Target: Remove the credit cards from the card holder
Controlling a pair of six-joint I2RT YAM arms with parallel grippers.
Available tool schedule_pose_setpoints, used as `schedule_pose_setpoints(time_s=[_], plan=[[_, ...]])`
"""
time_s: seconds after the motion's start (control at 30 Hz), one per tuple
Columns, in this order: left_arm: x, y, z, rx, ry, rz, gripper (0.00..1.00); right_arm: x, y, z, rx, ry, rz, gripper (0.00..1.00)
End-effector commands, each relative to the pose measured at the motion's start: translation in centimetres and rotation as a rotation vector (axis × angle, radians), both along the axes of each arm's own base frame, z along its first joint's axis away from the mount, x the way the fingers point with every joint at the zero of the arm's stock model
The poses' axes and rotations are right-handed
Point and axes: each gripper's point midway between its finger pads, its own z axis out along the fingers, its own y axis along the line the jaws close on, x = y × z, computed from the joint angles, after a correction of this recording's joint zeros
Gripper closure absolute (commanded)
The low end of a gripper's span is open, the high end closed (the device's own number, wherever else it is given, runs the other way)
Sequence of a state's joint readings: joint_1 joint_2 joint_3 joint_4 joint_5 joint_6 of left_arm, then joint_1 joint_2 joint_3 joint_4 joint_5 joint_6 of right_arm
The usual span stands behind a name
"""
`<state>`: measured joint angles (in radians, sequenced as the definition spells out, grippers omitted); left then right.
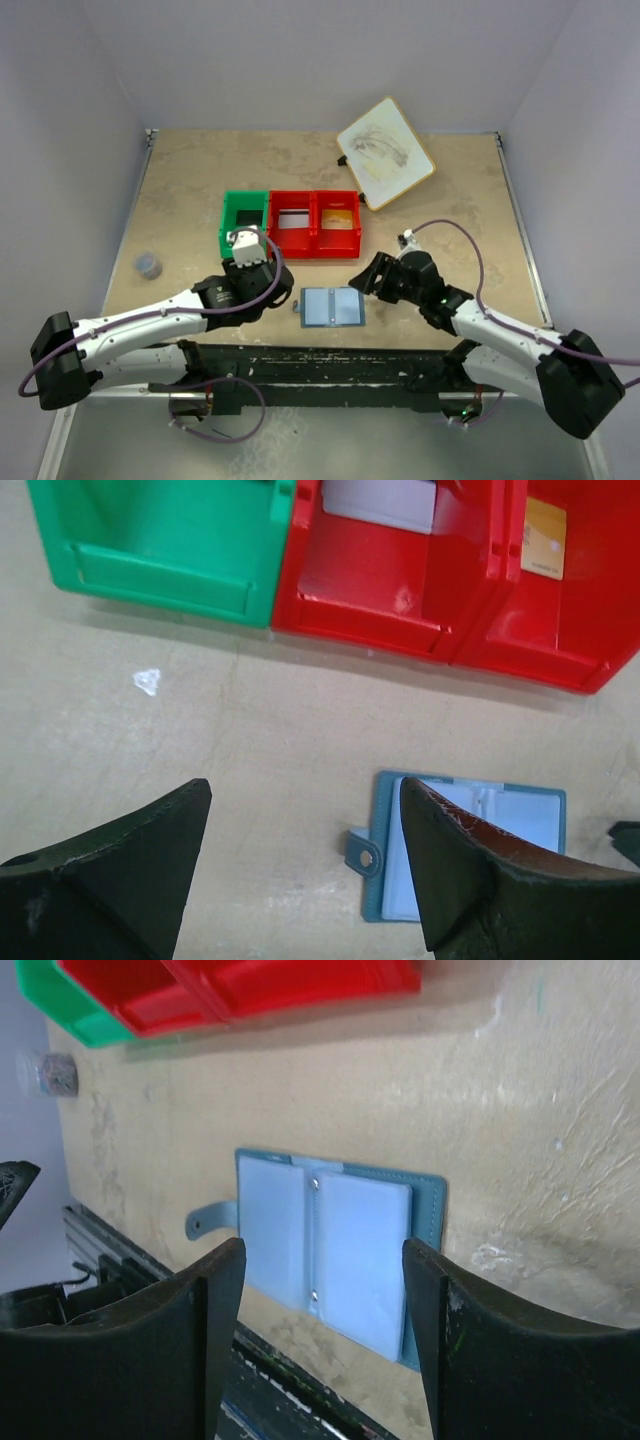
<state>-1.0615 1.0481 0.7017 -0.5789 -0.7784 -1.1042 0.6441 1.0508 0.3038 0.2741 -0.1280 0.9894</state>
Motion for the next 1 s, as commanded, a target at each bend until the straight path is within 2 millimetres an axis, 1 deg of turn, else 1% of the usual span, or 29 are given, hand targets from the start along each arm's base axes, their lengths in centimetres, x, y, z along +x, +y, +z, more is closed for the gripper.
schedule_pose_setpoints(time_s=[0.0,0.03,0.07,0.13,0.17,0.2,0.27,0.3,0.37,0.4,0.43,0.47,0.53,0.6,0.73,0.8,0.87,0.97], plan=[[2.5,2.8,5.3,0.114,-0.149,0.108,0.24,3.2,-3.0,4.3,-0.165,-0.151,-0.131,0.31],[2.9,3.1,6.1,0.132,-0.165,0.115,0.24,4.1,-3.9,5.6,-0.212,-0.208,-0.155,0.29],[3.6,4.2,6.8,0.139,-0.171,0.151,0.22,4.9,-4.7,7.1,-0.26,-0.263,-0.182,0.26],[4.9,5.9,7.9,0.137,-0.17,0.197,0.21,6.5,-6.8,9.9,-0.359,-0.351,-0.26,0.17],[5.5,7.0,8.4,0.129,-0.163,0.225,0.21,7.2,-7.7,11.3,-0.411,-0.39,-0.294,0.15],[5.9,8.1,9.1,0.117,-0.163,0.251,0.21,8.1,-8.6,13.1,-0.461,-0.434,-0.332,0.12],[6.4,9.9,10.5,0.106,-0.177,0.297,0.21,9.2,-10.4,15.4,-0.56,-0.487,-0.399,0.08],[6.5,10.8,11.3,0.105,-0.189,0.326,0.21,9.7,-11.1,16.3,-0.601,-0.501,-0.429,0.04],[6.5,12.5,13.1,0.115,-0.212,0.381,0.21,10.9,-12.3,17.8,-0.647,-0.511,-0.457,0.02],[6.3,13.5,14.1,0.137,-0.23,0.425,0.21,11.5,-12.6,18.4,-0.645,-0.515,-0.454,0.02],[6.0,14.1,14.6,0.153,-0.231,0.448,0.21,12.2,-13.5,19.0,-0.648,-0.517,-0.469,0.01],[5.8,14.9,15.4,0.179,-0.245,0.481,0.21,12.7,-13.7,19.5,-0.63,-0.524,-0.45,0.01],[5.2,16.1,16.3,0.224,-0.247,0.519,0.21,13.6,-14.8,20.9,-0.621,-0.554,-0.43,0.0],[4.8,17.0,17.4,0.242,-0.268,0.574,0.21,13.8,-15.1,24.0,-0.625,-0.622,-0.423,0.0],[4.0,18.7,19.0,0.326,-0.282,0.638,0.21,12.9,-16.7,28.9,-0.655,-0.701,-0.487,0.0],[4.1,18.9,19.8,0.343,-0.291,0.658,0.21,11.9,-17.0,31.7,-0.644,-0.769,-0.486,0.0],[4.1,19.1,20.7,0.361,-0.296,0.672,0.21,10.9,-17.3,33.9,-0.641,-0.832,-0.487,0.0],[4.1,19.5,22.7,0.386,-0.32,0.705,0.21,9.7,-17.5,36.7,-0.635,-0.916,-0.486,0.0]])
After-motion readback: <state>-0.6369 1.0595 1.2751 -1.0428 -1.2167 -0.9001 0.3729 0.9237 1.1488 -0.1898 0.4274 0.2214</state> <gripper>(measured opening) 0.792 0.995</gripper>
